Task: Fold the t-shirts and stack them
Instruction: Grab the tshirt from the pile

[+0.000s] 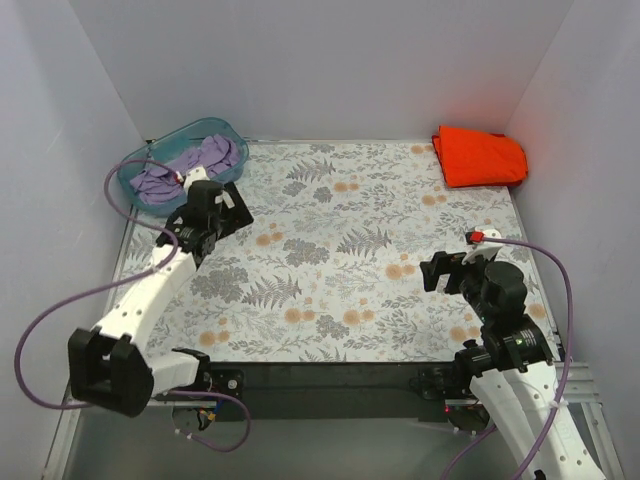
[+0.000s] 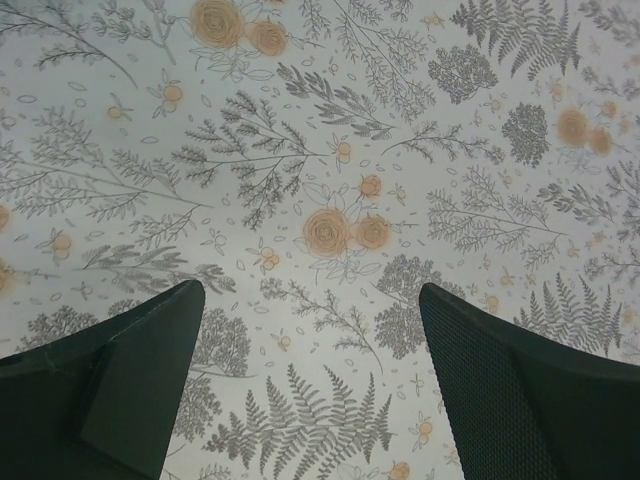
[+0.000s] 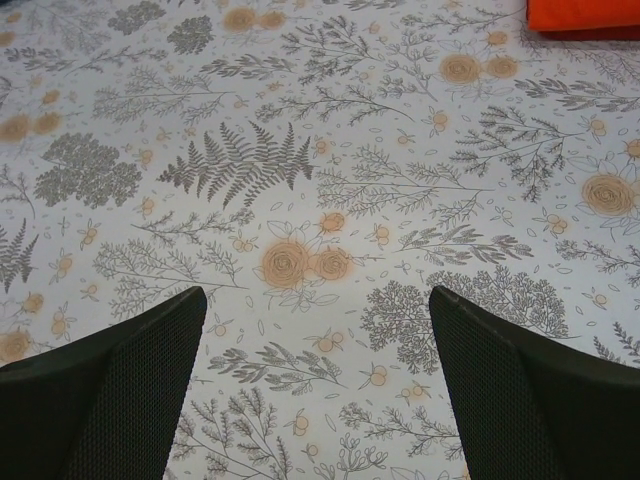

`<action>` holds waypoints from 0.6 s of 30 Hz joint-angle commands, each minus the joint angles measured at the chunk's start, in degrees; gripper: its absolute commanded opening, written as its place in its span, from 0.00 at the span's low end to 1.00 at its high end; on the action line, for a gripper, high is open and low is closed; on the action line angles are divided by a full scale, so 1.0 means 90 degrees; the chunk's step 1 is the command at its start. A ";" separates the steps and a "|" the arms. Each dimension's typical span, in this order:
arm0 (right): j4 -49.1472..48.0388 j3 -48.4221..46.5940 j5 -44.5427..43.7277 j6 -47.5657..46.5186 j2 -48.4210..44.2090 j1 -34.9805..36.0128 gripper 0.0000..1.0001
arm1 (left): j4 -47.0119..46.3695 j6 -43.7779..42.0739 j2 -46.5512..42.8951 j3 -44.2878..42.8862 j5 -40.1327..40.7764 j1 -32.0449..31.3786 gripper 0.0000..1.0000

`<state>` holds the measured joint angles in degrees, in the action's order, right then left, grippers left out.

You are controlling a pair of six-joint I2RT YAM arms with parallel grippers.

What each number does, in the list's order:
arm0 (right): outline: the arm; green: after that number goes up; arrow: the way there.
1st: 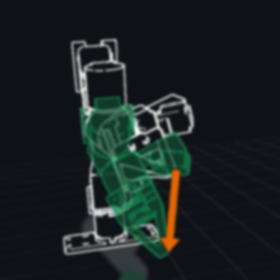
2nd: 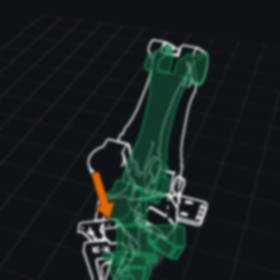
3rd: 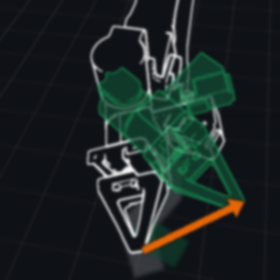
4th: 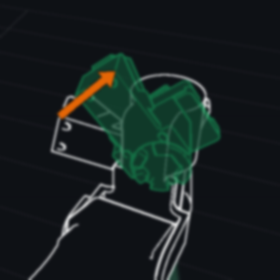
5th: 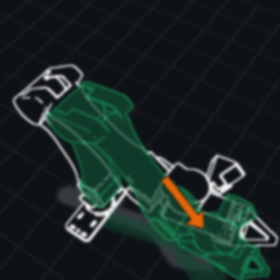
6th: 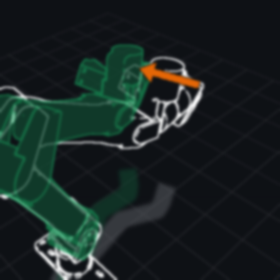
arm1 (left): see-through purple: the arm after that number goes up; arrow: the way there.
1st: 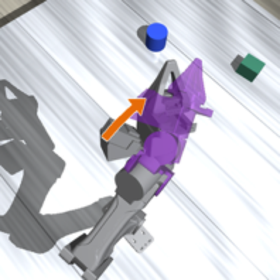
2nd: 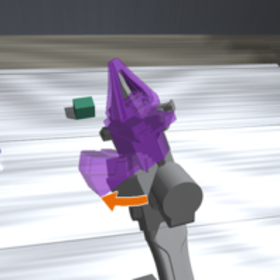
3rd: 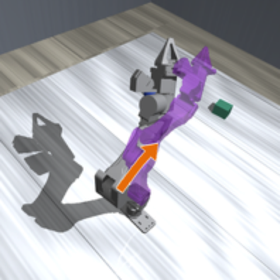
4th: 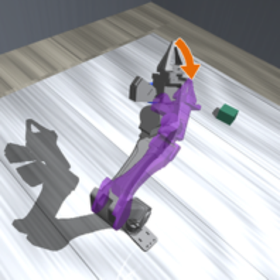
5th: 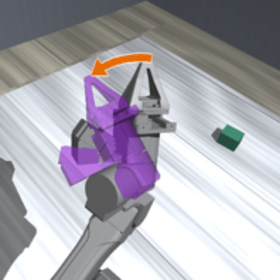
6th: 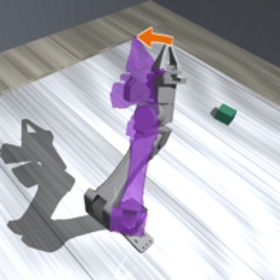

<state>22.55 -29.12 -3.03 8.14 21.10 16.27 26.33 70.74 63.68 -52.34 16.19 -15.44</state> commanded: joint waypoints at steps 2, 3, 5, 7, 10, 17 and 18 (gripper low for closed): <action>-0.0386 0.0013 0.0288 -0.0114 -0.0128 0.0057 0.98 | -0.0230 -0.0379 0.1476 -0.1252 -0.0352 0.0279 0.88; -0.0415 0.0042 0.0288 -0.0094 -0.0147 0.0067 0.98 | -0.0278 -0.0389 0.1788 -0.1652 -0.0401 0.0474 0.88; -0.0434 0.0052 0.0541 -0.0084 -0.0128 0.0115 0.98 | -0.0288 -0.0409 0.2577 -0.2132 -0.0353 0.0670 0.88; -0.0425 0.0072 0.0600 -0.0123 -0.0089 0.0145 0.98 | -0.0424 -0.0496 0.3039 -0.2796 -0.0159 0.0914 0.88; -0.0435 0.0082 0.0522 -0.0182 -0.0099 0.0204 0.98 | -0.0523 -0.0643 0.4044 -0.3789 0.0252 0.1275 0.89; -0.0444 0.0101 0.0629 -0.0202 -0.0050 0.0262 0.98 | -0.0376 -0.0624 0.6233 -0.6085 0.0876 0.1999 0.88; -0.0445 0.0101 0.0629 -0.0211 -0.0021 0.0262 0.98 | -0.0405 -0.0643 0.6573 -0.6292 0.0974 0.2057 0.88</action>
<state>21.12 -28.27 1.76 7.11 20.38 18.15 22.20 65.78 119.44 -103.04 19.99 1.26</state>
